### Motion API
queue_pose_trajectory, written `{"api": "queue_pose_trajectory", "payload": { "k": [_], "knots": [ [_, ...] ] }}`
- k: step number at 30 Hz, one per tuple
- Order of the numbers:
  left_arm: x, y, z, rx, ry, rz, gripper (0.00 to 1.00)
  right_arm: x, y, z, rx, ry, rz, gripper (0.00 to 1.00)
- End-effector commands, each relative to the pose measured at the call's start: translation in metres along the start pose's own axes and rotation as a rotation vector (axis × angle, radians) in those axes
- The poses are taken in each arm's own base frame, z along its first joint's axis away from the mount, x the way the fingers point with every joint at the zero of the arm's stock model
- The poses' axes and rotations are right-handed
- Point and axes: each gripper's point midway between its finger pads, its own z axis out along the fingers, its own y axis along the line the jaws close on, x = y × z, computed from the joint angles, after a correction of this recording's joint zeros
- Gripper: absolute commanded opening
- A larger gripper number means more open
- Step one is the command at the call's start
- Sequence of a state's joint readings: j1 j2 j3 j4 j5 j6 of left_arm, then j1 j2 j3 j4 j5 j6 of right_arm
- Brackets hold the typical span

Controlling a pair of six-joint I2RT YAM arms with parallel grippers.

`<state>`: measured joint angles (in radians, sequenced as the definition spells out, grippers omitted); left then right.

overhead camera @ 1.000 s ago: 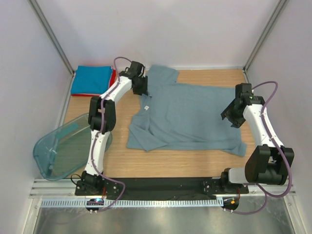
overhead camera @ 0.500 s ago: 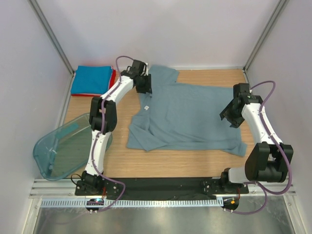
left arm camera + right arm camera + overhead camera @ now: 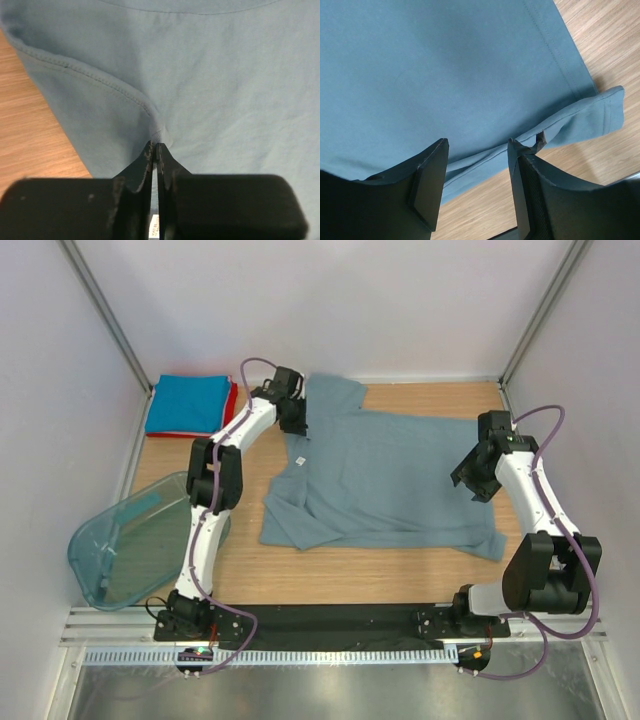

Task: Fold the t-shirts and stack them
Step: Flatten the tshirt out

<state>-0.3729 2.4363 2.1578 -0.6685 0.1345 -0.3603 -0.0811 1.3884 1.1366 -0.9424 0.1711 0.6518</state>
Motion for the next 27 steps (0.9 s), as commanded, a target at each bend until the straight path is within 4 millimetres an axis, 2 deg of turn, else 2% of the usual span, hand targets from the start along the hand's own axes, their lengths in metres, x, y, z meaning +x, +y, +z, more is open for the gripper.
{"api": "queue_pose_trajectory", "payload": {
  "k": [1,5,9,18,27],
  "knots": [
    [-0.026,-0.001,-0.014,-0.029,-0.072,0.029,0.0,-0.013,0.007,-0.005,-0.013,-0.044,0.005,0.57],
    [-0.042,0.011,-0.034,-0.081,-0.111,0.027,0.0,-0.013,0.007,-0.004,-0.011,-0.042,0.003,0.57],
    [-0.047,0.033,-0.049,-0.13,-0.113,0.013,0.0,-0.012,0.007,-0.003,-0.011,-0.039,0.003,0.57],
    [-0.04,0.091,-0.06,-0.26,-0.063,0.01,0.0,-0.007,0.007,0.005,-0.011,-0.024,0.027,0.57],
    [-0.027,0.121,-0.066,-0.338,-0.008,0.01,0.0,-0.008,0.006,0.02,0.022,-0.03,0.033,0.57]
  ]
}}
